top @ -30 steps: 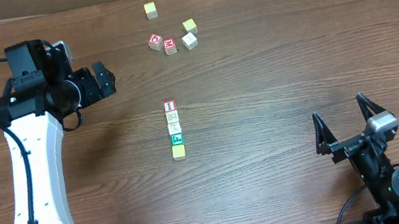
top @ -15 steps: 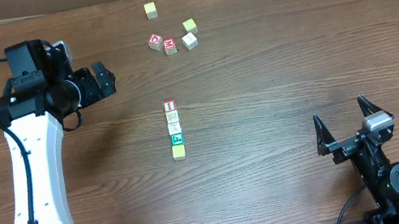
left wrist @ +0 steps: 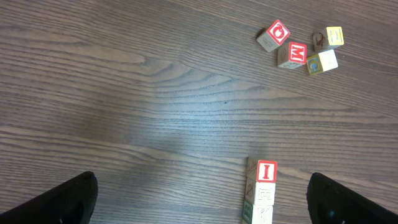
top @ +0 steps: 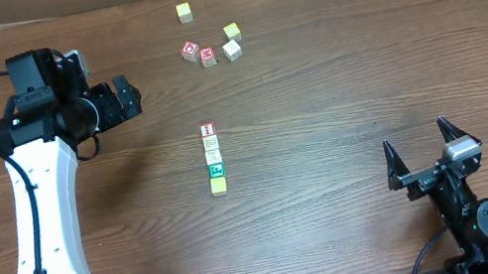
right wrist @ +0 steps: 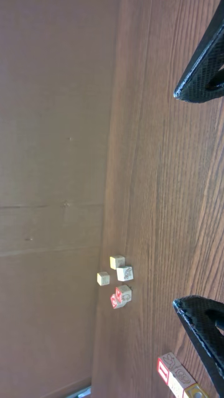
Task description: Flip 5 blocks
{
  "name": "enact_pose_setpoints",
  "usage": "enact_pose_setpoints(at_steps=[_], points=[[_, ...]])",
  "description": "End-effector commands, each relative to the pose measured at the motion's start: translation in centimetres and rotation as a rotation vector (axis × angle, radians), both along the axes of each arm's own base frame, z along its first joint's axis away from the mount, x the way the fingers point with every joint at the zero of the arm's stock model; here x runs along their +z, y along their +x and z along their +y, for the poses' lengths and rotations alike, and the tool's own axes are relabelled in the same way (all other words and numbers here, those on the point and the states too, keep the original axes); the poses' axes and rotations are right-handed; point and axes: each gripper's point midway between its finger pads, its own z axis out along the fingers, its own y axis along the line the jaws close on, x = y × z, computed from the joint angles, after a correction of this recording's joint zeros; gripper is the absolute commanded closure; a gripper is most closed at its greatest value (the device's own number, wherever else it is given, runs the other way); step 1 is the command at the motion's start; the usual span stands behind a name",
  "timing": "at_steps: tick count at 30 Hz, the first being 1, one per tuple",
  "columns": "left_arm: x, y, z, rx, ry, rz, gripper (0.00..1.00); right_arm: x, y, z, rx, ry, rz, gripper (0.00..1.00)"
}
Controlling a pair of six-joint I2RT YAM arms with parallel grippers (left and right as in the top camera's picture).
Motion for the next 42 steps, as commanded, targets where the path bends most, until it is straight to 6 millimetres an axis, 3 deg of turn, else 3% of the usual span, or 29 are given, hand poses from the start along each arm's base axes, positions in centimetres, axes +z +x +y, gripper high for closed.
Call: enact_pose_setpoints(at_steps=[1, 27, 33, 38, 42], points=[[-0.1, 0.1, 0.0, -0.017, 0.017, -0.001, 0.00, -0.2, 0.0, 0.0, -0.001, -0.004, -0.002, 0.00], [0.4, 0.0, 0.0, -0.017, 0.019, -0.014, 0.00, -0.2, 0.0, 0.0, -0.001, -0.004, -0.002, 0.00], [5.4, -1.4, 0.0, -0.012, 0.056, -0.146, 0.00, -0.2, 0.0, 0.0, -0.001, -0.004, -0.002, 0.00], [10.0, -3.7, 2.2, 0.079, 0.197, -0.257, 0.00, -0.2, 0.0, 0.0, -0.001, -0.004, -0.002, 0.00], [12.1, -4.8, 2.1, 0.086, 0.207, -0.317, 0.00, -0.2, 0.0, 0.0, -0.001, -0.004, -0.002, 0.00]])
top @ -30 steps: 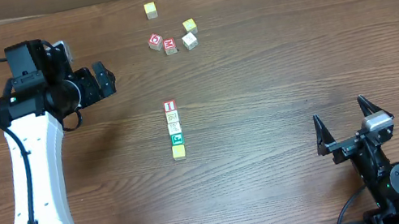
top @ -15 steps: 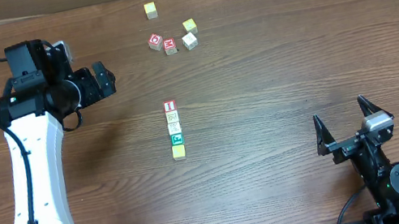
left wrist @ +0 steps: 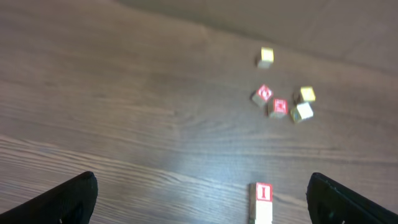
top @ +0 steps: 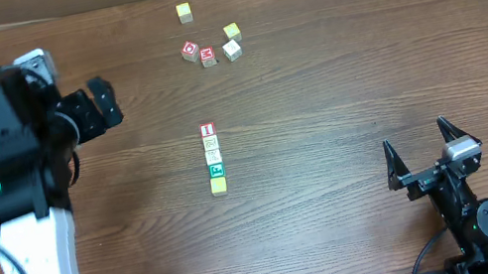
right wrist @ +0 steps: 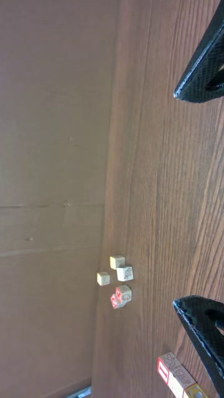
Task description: Flip 5 blocks
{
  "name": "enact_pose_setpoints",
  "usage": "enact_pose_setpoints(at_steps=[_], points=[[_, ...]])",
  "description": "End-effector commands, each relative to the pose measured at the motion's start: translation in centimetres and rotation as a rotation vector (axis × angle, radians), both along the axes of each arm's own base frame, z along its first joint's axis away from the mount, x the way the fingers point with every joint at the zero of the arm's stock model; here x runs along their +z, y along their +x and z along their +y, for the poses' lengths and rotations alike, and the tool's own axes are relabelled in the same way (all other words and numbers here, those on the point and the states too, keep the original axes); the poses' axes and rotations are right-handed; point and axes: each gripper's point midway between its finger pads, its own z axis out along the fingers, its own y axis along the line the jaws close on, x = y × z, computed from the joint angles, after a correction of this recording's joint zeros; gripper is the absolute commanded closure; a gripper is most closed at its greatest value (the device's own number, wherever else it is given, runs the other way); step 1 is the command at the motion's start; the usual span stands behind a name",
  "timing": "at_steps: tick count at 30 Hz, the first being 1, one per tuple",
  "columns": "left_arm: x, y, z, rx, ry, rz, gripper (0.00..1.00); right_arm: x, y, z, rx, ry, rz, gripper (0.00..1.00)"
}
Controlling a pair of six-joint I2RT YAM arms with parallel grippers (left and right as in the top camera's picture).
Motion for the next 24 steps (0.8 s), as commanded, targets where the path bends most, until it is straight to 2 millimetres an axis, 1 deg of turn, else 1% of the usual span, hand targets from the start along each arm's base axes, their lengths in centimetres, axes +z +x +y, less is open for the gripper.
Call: enact_pose_setpoints(at_steps=[1, 8, 12, 15, 20, 22, 24], points=[[1.2, -0.6, 0.6, 0.017, 0.056, -0.028, 0.00, -0.2, 0.0, 0.0, 0.000, -0.003, -0.002, 0.00], [1.0, -0.5, 0.6, 0.017, 0.055, -0.022, 0.00, -0.2, 0.0, 0.0, 0.000, -0.003, -0.002, 0.00], [0.4, -0.3, 0.0, 0.000, 0.057, -0.003, 0.00, -0.2, 0.0, 0.0, 0.000, -0.003, -0.002, 0.00], [-0.6, -0.8, -1.5, -0.042, 0.050, 0.043, 0.00, -0.2, 0.0, 0.0, 0.000, -0.003, -0.002, 0.00], [-3.5, -2.5, -5.8, -0.175, 0.056, 0.162, 0.00, -0.2, 0.0, 0.0, 0.000, -0.003, -0.002, 0.00], [-4.2, -2.8, -6.7, -0.206, 0.084, 0.180, 0.00, -0.2, 0.0, 0.0, 0.000, -0.003, -0.002, 0.00], [-4.4, -3.0, -7.6, -0.231, 0.083, 0.178, 0.00, -0.2, 0.0, 0.0, 0.000, -0.003, -0.002, 0.00]])
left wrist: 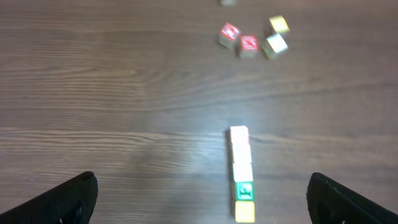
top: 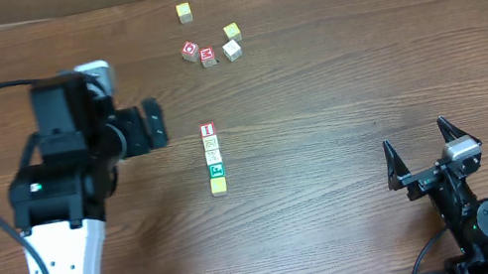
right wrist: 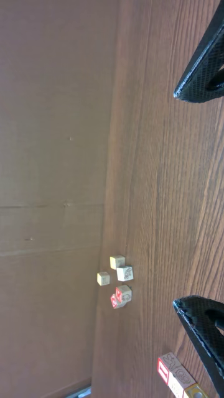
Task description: Flip 5 blocks
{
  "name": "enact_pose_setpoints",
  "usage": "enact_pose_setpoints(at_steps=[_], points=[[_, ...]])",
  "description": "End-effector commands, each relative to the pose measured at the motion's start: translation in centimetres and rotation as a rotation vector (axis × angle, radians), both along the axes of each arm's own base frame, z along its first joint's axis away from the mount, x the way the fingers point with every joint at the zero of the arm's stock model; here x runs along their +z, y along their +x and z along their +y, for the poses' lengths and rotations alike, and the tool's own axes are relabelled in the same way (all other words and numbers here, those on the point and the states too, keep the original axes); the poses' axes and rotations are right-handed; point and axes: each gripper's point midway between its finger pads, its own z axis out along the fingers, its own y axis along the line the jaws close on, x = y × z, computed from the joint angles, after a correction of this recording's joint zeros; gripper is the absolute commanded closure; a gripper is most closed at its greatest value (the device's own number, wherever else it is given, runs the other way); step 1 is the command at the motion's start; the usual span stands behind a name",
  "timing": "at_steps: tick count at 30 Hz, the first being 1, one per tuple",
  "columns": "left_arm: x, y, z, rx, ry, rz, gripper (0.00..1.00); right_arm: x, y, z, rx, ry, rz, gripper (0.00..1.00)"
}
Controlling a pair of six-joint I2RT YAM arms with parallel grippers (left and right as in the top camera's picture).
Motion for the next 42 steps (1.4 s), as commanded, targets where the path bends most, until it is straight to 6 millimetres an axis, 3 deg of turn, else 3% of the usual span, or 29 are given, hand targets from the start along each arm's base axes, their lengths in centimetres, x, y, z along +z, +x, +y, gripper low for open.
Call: enact_pose_setpoints(at_steps=[1, 8, 16, 25, 35, 42], points=[[-0.7, -0.3, -0.8, -0.035, 0.023, 0.004, 0.00, -0.2, 0.0, 0.0, -0.001, -0.004, -0.002, 0.00], [4.1, 0.7, -1.5, -0.022, -0.052, -0.209, 0.00, -0.2, 0.0, 0.0, -0.001, -0.004, -0.002, 0.00], [10.5, -0.7, -1.6, -0.037, -0.081, -0.450, 0.00, -0.2, 0.0, 0.0, -0.001, -0.004, -0.002, 0.00], [16.1, -5.0, -0.2, -0.016, -0.095, -0.654, 0.00, -0.2, 0.0, 0.0, -0.001, -0.004, -0.002, 0.00], [19.5, -10.8, 1.1, 0.012, -0.087, -0.909, 0.00, -0.2, 0.0, 0.0, -0.001, -0.004, -0.002, 0.00], [20.1, -12.8, 0.5, -0.032, -0.102, -1.147, 0.00, -0.2, 0.0, 0.0, -0.001, -0.004, -0.002, 0.00]])
